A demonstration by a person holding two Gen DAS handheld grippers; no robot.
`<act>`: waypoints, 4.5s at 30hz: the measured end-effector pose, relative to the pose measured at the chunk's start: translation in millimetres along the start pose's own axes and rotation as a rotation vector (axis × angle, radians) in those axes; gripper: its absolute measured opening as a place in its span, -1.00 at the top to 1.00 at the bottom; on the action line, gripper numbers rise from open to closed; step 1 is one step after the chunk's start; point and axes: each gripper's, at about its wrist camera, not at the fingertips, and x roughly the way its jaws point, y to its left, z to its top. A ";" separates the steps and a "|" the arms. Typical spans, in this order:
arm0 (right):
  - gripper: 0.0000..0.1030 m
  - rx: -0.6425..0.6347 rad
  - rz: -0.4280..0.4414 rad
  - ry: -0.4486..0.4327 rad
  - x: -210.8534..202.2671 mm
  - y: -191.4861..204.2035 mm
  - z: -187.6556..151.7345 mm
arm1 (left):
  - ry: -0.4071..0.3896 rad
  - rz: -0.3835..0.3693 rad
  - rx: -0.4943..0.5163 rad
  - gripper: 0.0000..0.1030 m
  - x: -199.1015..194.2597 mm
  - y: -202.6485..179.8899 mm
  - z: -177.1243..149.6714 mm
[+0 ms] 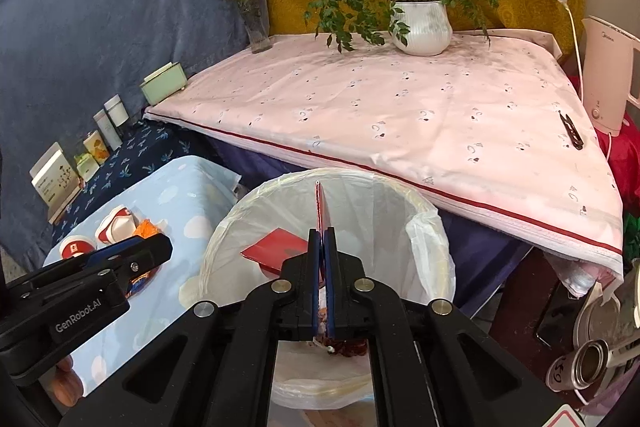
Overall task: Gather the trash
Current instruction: 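Carry the pouch and envelope over the bin and open both tools, then move both open tools back toward the orange bag and white glove, then grasp the white glove with the left tool while the right tool grasps the orange bag, then carry the glove and orange bag over the bin and open both tools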
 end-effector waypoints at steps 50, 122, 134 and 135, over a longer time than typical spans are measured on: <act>-0.45 -0.177 0.195 0.097 0.2 192.4 -49.9 | -0.040 0.336 -0.340 -0.34 -81.6 224.3 -68.6; 0.72 -0.249 0.219 0.069 -6.5 202.1 -39.4 | -0.060 0.181 -0.234 0.80 -81.0 168.0 -48.3; 0.72 -0.156 0.152 0.028 -15.6 125.7 -19.5 | -0.042 0.108 -0.124 0.80 -61.4 91.1 -30.8; 0.72 -0.150 0.147 0.026 -15.6 120.5 -18.4 | -0.037 0.098 -0.119 0.80 -57.2 84.6 -29.0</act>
